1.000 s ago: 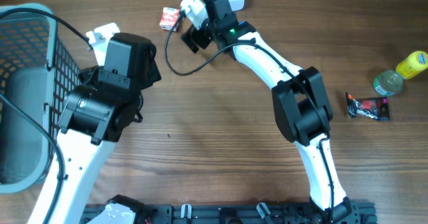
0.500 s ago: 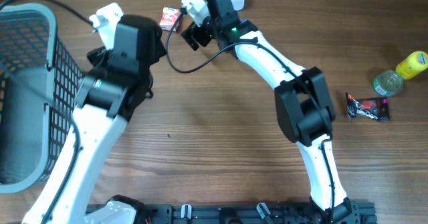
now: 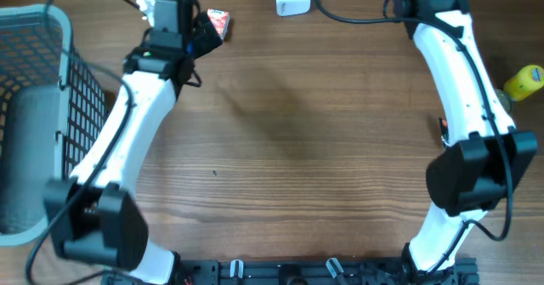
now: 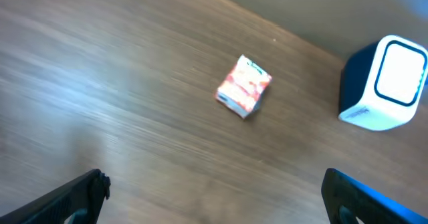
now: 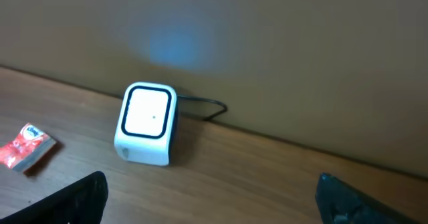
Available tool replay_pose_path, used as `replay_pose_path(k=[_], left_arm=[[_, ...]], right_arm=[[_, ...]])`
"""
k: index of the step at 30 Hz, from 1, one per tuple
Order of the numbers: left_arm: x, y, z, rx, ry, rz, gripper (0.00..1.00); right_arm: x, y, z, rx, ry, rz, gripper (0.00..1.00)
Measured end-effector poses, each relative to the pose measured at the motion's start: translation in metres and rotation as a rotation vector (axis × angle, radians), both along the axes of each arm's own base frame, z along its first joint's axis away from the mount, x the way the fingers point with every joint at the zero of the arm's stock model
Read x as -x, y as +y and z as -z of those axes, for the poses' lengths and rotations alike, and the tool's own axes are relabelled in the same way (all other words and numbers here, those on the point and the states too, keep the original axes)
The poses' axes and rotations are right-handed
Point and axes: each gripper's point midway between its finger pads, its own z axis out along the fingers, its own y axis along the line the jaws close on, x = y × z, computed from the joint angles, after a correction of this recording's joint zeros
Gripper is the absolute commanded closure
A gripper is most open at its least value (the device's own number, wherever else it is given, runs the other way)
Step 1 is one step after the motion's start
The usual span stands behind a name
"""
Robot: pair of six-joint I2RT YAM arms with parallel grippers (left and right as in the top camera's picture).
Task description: Scan the item barcode
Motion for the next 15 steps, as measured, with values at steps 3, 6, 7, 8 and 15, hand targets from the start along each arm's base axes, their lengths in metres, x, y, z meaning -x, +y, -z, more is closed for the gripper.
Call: replay_pose_path(k=[3, 6, 7, 8, 15], left_arm=[[-0.015, -0.007, 0.026, 0.090, 0.006, -0.071, 0.00], [-0.036, -0.013, 0.051, 0.166, -0.018, -0.125, 0.01], [-0.042, -0.016, 0.061, 0.190, -0.019, -0.137, 0.00], [-0.047, -0.019, 0.070, 0.213, -0.024, -0.149, 0.00], [-0.075, -0.033, 0.119, 0.346, 0.007, -0.271, 0.01]], right_arm=[[0.010, -0.001, 0.013, 0.010, 0.067, -0.001, 0.00], [0.019, -0.002, 0.024, 0.019, 0.125, -0.001, 0.00], [0.021, -0.002, 0.026, 0.021, 0.137, -0.001, 0.00], [0.022, -0.003, 0.029, 0.022, 0.148, -0.001, 0.00], [0.034, -0.005, 0.042, 0.028, 0.222, 0.004, 0.00]])
